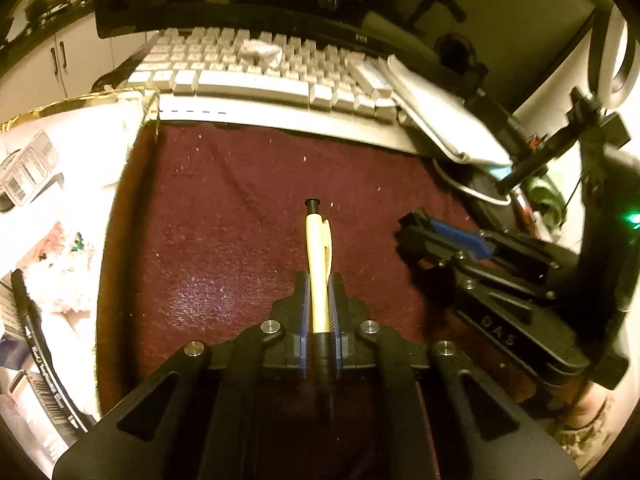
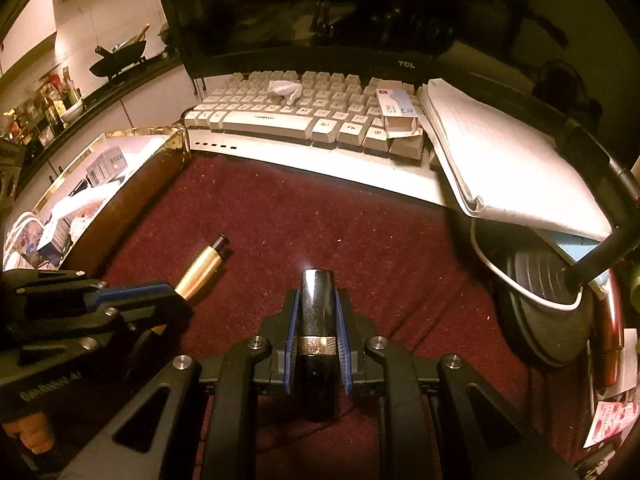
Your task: Organize objects
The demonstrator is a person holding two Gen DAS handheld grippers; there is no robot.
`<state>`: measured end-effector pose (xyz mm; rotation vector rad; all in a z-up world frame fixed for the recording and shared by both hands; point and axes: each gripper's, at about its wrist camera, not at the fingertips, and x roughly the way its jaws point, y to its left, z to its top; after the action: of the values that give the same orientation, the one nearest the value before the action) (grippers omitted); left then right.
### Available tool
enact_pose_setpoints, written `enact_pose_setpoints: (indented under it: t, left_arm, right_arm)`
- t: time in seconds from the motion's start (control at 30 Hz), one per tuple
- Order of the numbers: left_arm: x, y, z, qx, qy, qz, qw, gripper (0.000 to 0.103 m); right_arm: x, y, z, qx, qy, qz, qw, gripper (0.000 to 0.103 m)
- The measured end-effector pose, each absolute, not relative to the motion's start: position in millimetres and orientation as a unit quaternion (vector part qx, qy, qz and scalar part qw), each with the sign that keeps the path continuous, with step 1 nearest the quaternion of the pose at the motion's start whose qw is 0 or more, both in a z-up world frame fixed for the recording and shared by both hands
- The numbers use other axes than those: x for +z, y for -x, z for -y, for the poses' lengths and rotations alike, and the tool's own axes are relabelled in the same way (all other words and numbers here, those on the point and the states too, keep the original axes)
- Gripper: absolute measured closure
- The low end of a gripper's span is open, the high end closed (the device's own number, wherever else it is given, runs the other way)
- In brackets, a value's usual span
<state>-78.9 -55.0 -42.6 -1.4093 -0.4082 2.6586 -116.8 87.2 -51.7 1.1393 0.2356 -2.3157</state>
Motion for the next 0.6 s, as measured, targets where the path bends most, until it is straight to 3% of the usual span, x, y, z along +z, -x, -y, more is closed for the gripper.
enact_pose_setpoints:
  t: [0.6]
  left_arm:
    - [-8, 44, 76, 0.89, 0.403, 0.197, 0.077, 0.096]
  right_arm:
    - [-24, 92, -84, -0.871, -0.377, -0.082, 0.303, 0.087]
